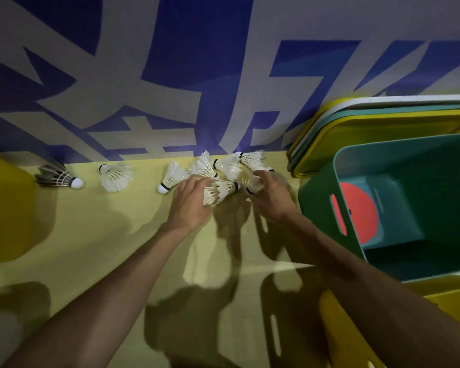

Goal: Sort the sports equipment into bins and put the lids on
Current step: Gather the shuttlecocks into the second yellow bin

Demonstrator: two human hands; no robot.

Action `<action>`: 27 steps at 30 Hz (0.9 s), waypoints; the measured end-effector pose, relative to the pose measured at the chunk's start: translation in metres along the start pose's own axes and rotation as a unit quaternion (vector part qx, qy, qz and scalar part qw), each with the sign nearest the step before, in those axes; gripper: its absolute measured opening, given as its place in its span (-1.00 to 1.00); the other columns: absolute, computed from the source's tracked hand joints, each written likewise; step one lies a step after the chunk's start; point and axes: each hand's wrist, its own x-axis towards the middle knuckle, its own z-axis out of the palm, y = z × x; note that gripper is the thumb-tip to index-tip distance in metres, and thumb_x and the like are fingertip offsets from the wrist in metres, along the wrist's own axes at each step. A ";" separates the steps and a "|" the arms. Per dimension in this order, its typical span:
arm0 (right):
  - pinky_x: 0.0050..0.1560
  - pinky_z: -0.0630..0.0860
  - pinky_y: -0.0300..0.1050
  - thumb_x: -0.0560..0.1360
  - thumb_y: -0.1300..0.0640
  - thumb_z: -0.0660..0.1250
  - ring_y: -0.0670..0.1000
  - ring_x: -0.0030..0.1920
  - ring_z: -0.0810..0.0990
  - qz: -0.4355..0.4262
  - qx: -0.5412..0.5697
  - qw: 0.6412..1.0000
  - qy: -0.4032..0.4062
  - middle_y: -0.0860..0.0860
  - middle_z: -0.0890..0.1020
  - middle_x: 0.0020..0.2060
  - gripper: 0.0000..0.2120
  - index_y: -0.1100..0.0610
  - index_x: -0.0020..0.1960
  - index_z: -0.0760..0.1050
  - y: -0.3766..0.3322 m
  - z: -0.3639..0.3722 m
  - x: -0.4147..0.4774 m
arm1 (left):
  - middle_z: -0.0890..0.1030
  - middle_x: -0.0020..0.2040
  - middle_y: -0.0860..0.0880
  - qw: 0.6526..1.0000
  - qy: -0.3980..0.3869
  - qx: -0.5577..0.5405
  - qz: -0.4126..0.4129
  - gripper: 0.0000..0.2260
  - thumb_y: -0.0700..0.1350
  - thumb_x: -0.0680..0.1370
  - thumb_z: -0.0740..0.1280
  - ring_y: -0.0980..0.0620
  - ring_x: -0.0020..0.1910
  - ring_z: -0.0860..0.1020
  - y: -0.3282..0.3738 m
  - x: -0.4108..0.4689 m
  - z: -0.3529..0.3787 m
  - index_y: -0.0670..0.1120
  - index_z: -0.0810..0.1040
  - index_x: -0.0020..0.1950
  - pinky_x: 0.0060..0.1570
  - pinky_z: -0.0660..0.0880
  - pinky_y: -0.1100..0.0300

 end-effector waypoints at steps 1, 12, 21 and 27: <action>0.33 0.35 -0.04 0.52 0.21 0.32 0.10 0.37 0.34 0.001 -0.004 1.000 0.010 0.10 0.34 0.40 -0.44 0.05 0.46 0.22 -0.002 0.000 0.000 | 0.44 0.27 -0.05 1.000 -0.006 0.004 -0.014 -0.43 -0.16 0.38 0.42 -0.11 0.29 0.35 -0.001 -0.001 0.002 -0.01 0.38 0.38 0.28 0.24 0.08; -0.04 0.56 -0.19 0.51 0.22 0.33 -0.03 -0.14 0.62 -0.094 -0.010 0.992 0.088 0.07 0.70 -0.07 -0.86 0.16 0.02 0.65 0.000 -0.013 -0.039 | 0.41 0.16 -0.10 0.979 0.061 -0.132 -0.141 -0.56 -0.13 0.36 0.47 -0.13 0.10 0.49 0.015 -0.041 -0.008 -0.13 0.46 0.20 0.04 0.43 0.07; 0.05 0.53 0.04 0.53 0.18 0.24 0.13 0.00 0.61 -0.214 -0.038 0.962 0.164 0.12 0.64 0.06 -0.76 0.12 0.16 0.57 0.001 -0.061 -0.108 | 0.41 0.17 -0.05 0.944 0.186 -0.254 -0.098 -0.56 -0.11 0.40 0.49 -0.01 0.10 0.48 0.084 -0.103 -0.047 -0.11 0.47 0.23 -0.01 0.33 0.34; -0.02 0.58 -0.02 0.56 0.12 0.27 0.00 -0.09 0.62 -0.244 0.005 0.939 0.243 0.03 0.66 -0.02 -0.81 0.06 0.12 0.58 0.035 -0.115 -0.181 | 0.43 0.13 0.04 0.947 0.163 -0.275 -0.005 -0.60 0.01 0.40 0.50 0.28 -0.06 0.46 0.154 -0.163 -0.066 0.03 0.50 0.18 -0.04 0.36 0.42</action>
